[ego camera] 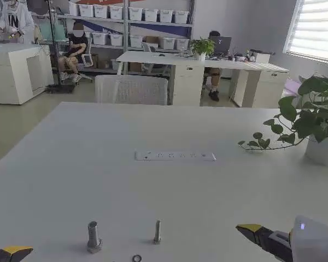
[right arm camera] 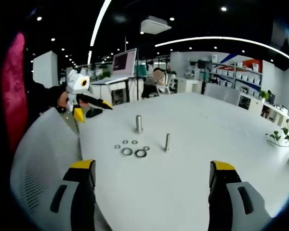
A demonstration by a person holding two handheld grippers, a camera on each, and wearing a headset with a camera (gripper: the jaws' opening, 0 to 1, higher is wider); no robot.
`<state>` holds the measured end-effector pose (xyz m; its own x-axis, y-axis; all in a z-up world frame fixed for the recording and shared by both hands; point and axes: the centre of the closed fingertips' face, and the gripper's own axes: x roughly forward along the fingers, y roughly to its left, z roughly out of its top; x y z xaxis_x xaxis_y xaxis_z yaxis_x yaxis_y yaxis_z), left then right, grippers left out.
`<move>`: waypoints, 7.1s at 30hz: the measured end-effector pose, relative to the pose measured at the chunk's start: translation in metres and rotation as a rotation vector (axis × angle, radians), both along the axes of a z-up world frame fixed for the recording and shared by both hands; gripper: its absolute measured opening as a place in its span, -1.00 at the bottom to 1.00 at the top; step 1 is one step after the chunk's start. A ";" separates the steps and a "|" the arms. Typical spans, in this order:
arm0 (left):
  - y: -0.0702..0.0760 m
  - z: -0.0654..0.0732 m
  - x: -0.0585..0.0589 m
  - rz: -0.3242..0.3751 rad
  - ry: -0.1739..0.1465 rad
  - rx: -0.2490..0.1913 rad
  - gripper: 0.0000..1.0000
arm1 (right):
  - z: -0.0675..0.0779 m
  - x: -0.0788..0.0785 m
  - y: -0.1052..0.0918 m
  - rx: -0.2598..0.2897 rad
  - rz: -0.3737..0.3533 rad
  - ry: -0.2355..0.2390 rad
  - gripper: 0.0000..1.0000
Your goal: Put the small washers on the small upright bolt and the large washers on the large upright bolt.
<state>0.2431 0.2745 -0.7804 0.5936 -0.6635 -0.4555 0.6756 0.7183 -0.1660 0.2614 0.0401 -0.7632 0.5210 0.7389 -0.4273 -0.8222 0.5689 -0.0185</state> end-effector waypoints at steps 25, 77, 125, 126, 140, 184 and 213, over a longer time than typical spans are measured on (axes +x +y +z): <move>-0.002 -0.001 0.000 -0.011 0.002 0.002 1.00 | 0.001 0.000 0.000 0.001 -0.003 -0.003 0.97; -0.003 0.000 0.000 -0.012 -0.003 0.000 0.97 | -0.003 0.001 0.009 -0.035 0.046 0.015 0.89; -0.003 0.003 0.000 0.001 -0.010 -0.007 0.96 | -0.045 0.020 0.089 -0.237 0.377 0.083 0.43; -0.002 0.002 0.000 0.002 -0.010 -0.007 0.96 | -0.045 0.020 0.089 -0.239 0.380 0.088 0.40; -0.002 0.001 0.001 0.009 -0.005 -0.009 0.96 | -0.066 0.030 0.099 -0.328 0.415 0.123 0.15; -0.004 -0.001 0.002 0.006 -0.001 -0.023 0.93 | -0.109 0.039 0.116 -0.608 0.489 0.214 -0.35; -0.004 -0.001 0.002 0.009 -0.001 -0.034 0.91 | -0.116 0.044 0.120 -0.665 0.491 0.247 -0.43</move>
